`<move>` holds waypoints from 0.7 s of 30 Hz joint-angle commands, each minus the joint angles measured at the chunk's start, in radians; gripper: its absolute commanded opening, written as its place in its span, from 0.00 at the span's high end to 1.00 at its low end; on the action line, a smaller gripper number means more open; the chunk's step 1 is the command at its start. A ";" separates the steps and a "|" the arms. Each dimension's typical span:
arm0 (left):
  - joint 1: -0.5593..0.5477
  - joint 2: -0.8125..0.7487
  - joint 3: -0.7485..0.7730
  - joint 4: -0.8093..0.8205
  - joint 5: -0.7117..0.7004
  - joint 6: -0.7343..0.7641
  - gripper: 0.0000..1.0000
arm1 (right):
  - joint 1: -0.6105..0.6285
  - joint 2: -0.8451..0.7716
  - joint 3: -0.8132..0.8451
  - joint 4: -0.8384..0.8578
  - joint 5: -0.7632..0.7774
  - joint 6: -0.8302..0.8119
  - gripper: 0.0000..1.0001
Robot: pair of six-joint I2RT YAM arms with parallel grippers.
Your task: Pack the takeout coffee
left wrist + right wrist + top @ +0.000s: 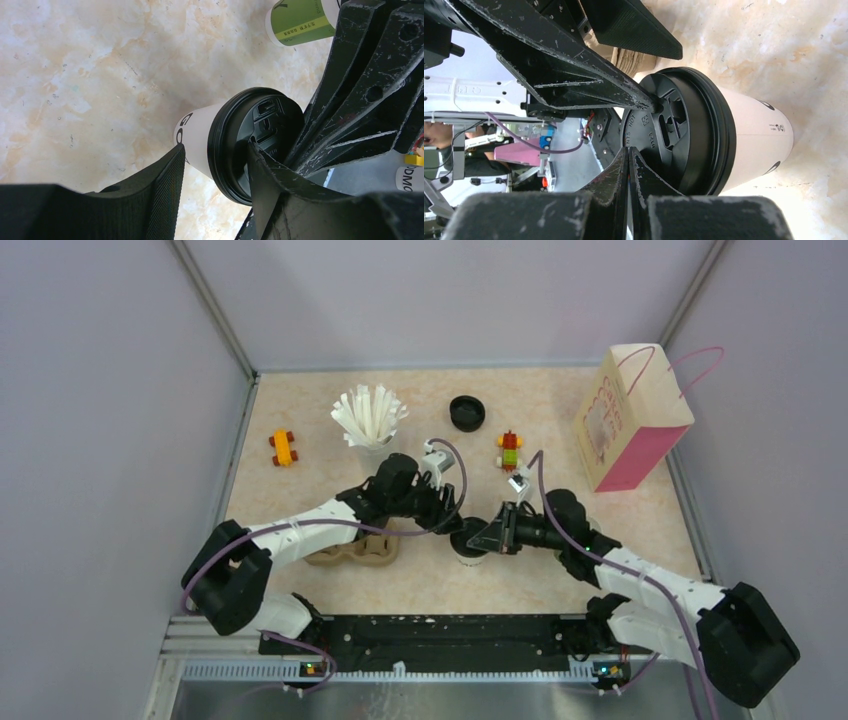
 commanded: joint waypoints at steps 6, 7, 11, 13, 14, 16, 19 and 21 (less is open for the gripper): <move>0.000 0.020 -0.023 -0.048 -0.020 0.007 0.46 | -0.048 -0.038 -0.109 -0.161 0.090 -0.061 1.00; -0.001 0.018 -0.022 -0.047 -0.019 0.007 0.46 | -0.048 -0.053 -0.089 -0.177 0.080 -0.062 1.00; -0.001 0.010 -0.022 -0.043 -0.023 0.000 0.46 | -0.048 -0.146 0.012 -0.284 0.080 -0.053 0.87; -0.001 0.008 -0.025 -0.040 -0.026 -0.005 0.47 | -0.048 -0.193 0.054 -0.332 0.090 -0.039 0.80; -0.002 0.008 -0.026 -0.039 -0.025 -0.009 0.47 | -0.048 -0.213 0.068 -0.355 0.089 -0.031 0.76; -0.001 0.006 -0.030 -0.032 -0.022 -0.017 0.47 | -0.048 -0.247 0.097 -0.411 0.088 -0.026 0.68; -0.001 0.009 -0.034 -0.032 -0.015 -0.019 0.47 | -0.048 -0.300 0.138 -0.521 0.108 -0.029 0.57; -0.001 0.011 -0.035 -0.032 -0.015 -0.019 0.48 | -0.048 -0.335 0.173 -0.607 0.151 -0.035 0.50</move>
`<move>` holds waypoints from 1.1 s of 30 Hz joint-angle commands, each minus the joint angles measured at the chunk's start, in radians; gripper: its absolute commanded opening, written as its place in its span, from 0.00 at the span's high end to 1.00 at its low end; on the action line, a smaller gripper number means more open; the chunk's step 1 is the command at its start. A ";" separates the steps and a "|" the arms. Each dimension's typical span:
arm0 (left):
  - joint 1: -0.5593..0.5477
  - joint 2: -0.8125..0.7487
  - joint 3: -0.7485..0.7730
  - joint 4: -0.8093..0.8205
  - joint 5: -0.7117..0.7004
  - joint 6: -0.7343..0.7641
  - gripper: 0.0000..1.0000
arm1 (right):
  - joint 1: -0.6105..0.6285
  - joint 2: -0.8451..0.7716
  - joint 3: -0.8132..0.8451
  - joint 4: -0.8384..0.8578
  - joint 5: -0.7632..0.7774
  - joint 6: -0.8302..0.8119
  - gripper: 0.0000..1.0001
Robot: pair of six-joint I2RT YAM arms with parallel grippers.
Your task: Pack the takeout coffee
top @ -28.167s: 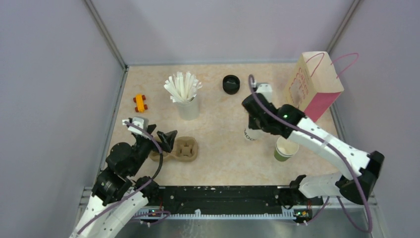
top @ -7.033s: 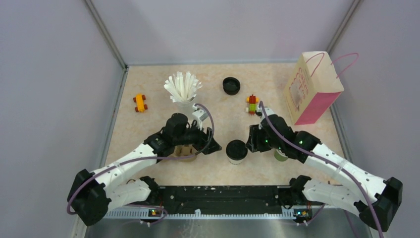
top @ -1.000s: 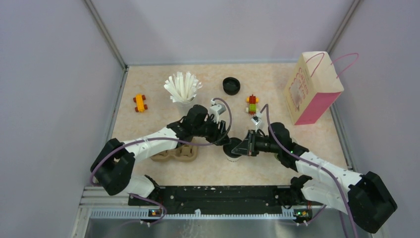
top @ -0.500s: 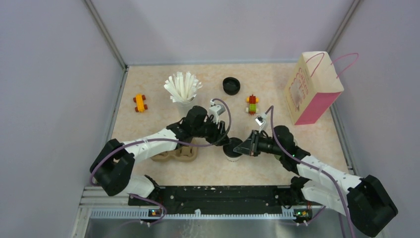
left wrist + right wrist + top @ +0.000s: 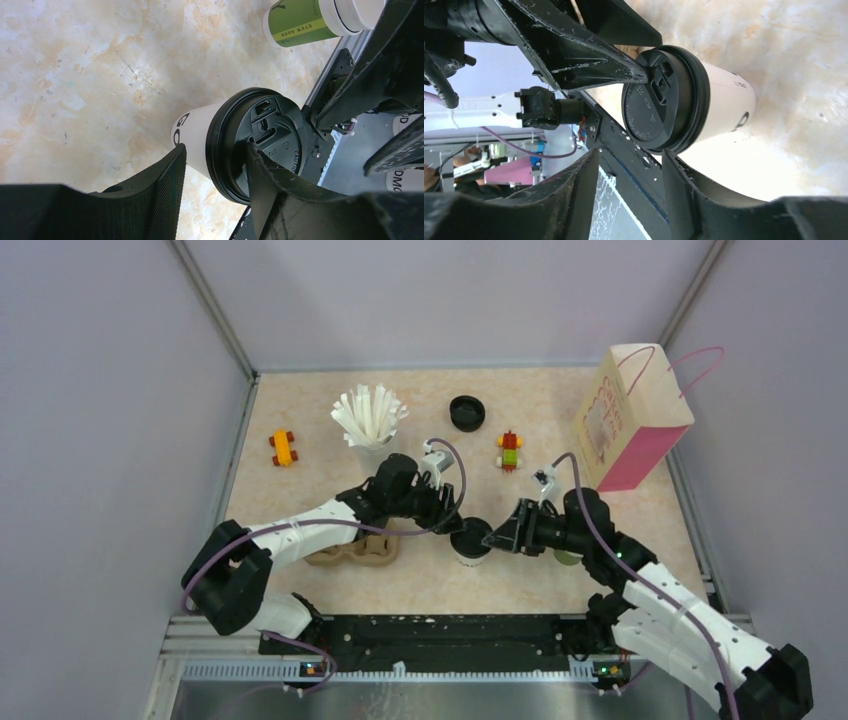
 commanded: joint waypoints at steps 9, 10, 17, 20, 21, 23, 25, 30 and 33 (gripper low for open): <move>-0.002 0.007 -0.036 -0.003 -0.004 -0.005 0.47 | -0.011 -0.029 0.098 -0.215 0.053 -0.001 0.53; -0.002 0.006 -0.034 -0.003 -0.003 -0.003 0.47 | -0.011 -0.018 0.095 -0.209 0.047 -0.003 0.51; -0.006 0.024 -0.017 -0.008 0.007 -0.002 0.48 | -0.011 0.043 0.080 -0.180 0.061 -0.020 0.48; -0.009 0.025 -0.017 -0.009 0.000 -0.001 0.48 | -0.011 0.062 0.061 -0.141 0.058 -0.016 0.53; -0.010 0.026 -0.017 -0.009 -0.002 -0.001 0.48 | -0.012 0.066 0.054 -0.129 0.060 -0.017 0.54; -0.011 0.031 -0.017 -0.010 -0.002 -0.001 0.48 | -0.011 0.078 0.040 -0.106 0.065 -0.018 0.57; -0.011 0.036 -0.013 -0.013 0.002 0.000 0.48 | -0.011 0.098 0.030 -0.093 0.075 -0.024 0.60; -0.013 0.040 -0.009 -0.024 -0.020 0.006 0.49 | -0.011 0.111 -0.055 -0.061 0.105 -0.024 0.65; -0.014 0.050 -0.003 -0.028 -0.018 0.013 0.49 | -0.011 0.092 -0.123 -0.022 0.120 -0.001 0.67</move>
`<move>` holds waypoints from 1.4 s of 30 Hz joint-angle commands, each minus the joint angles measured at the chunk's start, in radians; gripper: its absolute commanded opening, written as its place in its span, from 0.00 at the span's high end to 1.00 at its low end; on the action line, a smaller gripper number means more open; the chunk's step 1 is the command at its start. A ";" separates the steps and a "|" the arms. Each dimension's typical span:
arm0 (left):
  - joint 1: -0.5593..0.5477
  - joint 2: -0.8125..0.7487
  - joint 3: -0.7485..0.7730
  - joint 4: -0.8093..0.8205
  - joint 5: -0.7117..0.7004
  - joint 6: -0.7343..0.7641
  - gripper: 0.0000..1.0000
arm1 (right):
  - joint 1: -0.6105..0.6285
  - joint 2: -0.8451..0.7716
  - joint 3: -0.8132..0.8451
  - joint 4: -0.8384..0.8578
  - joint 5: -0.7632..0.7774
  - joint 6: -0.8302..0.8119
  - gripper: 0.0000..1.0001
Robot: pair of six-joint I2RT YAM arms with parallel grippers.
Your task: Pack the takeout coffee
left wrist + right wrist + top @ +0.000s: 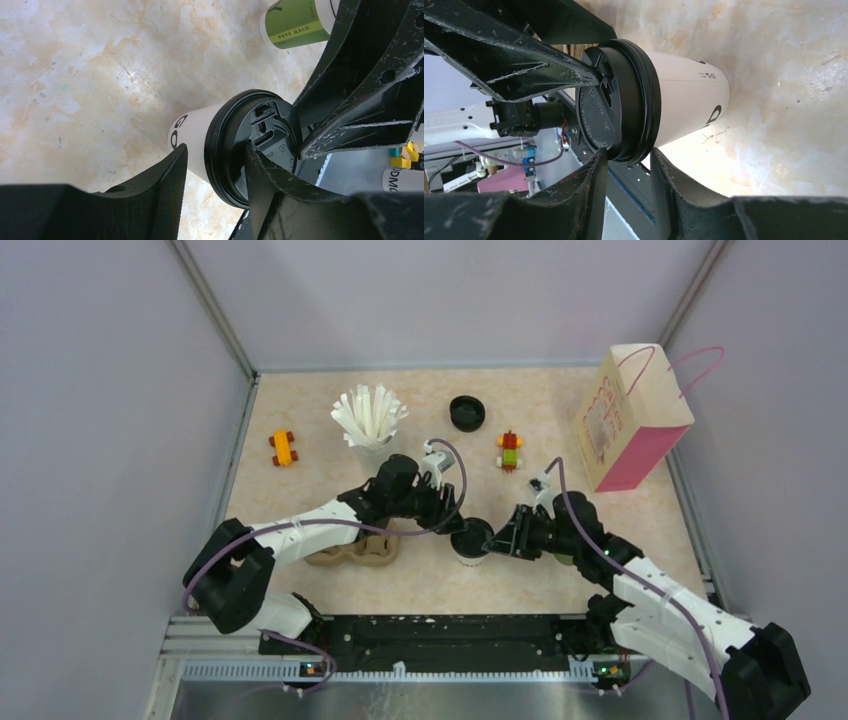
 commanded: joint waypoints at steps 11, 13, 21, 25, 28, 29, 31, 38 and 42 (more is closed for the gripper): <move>-0.011 0.060 0.003 -0.110 -0.074 0.040 0.50 | -0.009 -0.061 -0.263 -0.021 0.192 0.052 0.70; -0.011 0.063 -0.005 -0.113 -0.091 0.041 0.50 | -0.009 -0.055 -0.285 -0.009 0.198 0.056 0.70; -0.012 0.083 -0.016 -0.076 -0.053 0.028 0.52 | -0.009 -0.048 -0.258 0.000 0.151 0.048 0.71; -0.014 0.068 -0.011 -0.073 -0.033 0.036 0.52 | -0.009 -0.141 -0.034 -0.142 0.160 0.004 0.66; -0.016 0.039 -0.015 -0.073 -0.033 0.055 0.52 | -0.009 -0.154 0.124 -0.228 0.194 -0.062 0.59; -0.016 0.036 -0.016 -0.072 -0.030 0.065 0.52 | -0.009 -0.142 0.164 -0.244 0.197 -0.087 0.58; -0.016 0.037 -0.015 -0.070 -0.018 0.082 0.52 | -0.008 -0.103 0.223 -0.271 0.210 -0.148 0.58; -0.016 0.043 -0.034 -0.025 0.029 0.096 0.51 | -0.011 0.050 0.275 -0.214 0.137 -0.224 0.63; -0.016 0.037 -0.038 -0.021 0.037 0.098 0.51 | -0.012 0.113 0.259 -0.179 0.105 -0.244 0.64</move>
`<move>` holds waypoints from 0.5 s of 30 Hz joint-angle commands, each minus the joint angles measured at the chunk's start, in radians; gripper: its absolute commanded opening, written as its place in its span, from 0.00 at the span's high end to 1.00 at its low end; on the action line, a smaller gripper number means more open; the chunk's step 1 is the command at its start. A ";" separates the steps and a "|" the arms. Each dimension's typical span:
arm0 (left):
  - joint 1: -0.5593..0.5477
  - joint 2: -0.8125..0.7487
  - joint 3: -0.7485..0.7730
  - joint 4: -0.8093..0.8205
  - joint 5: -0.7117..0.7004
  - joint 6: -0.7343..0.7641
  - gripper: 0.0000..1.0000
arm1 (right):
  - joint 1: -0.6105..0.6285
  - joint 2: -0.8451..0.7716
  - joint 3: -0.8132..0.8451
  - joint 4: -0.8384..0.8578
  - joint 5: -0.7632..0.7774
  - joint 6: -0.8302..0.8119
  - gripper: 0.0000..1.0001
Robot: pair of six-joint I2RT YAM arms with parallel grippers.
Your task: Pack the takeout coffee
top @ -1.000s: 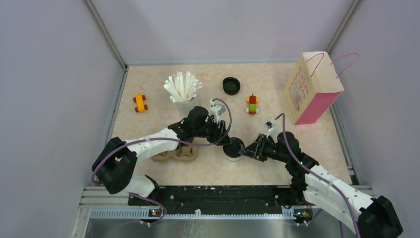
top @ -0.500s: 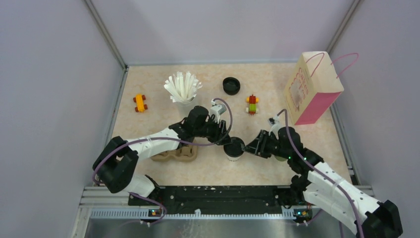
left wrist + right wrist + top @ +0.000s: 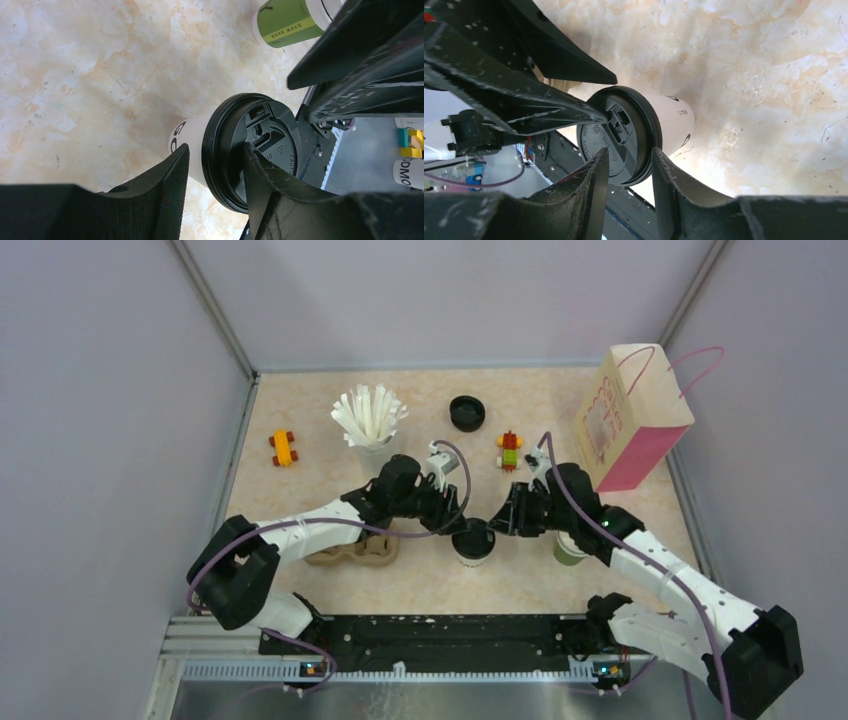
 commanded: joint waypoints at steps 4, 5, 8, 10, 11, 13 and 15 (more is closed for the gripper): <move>-0.010 0.001 -0.039 -0.071 0.008 0.049 0.51 | -0.031 0.054 -0.024 0.068 -0.057 -0.057 0.69; -0.010 0.000 -0.039 -0.072 0.007 0.050 0.51 | -0.040 0.054 -0.029 0.076 -0.063 -0.058 0.71; -0.010 0.002 -0.038 -0.072 0.004 0.051 0.51 | -0.065 0.061 -0.047 0.096 -0.092 -0.061 0.74; -0.010 0.004 -0.038 -0.072 0.004 0.051 0.51 | -0.076 0.065 -0.066 0.115 -0.115 -0.058 0.75; -0.010 0.008 -0.036 -0.073 0.003 0.051 0.51 | -0.076 0.064 -0.081 0.124 -0.122 -0.055 0.76; -0.010 0.011 -0.038 -0.073 0.002 0.051 0.51 | -0.078 0.059 -0.117 0.143 -0.131 -0.048 0.77; -0.011 0.011 -0.042 -0.074 -0.003 0.050 0.52 | -0.078 0.051 -0.167 0.169 -0.137 -0.032 0.77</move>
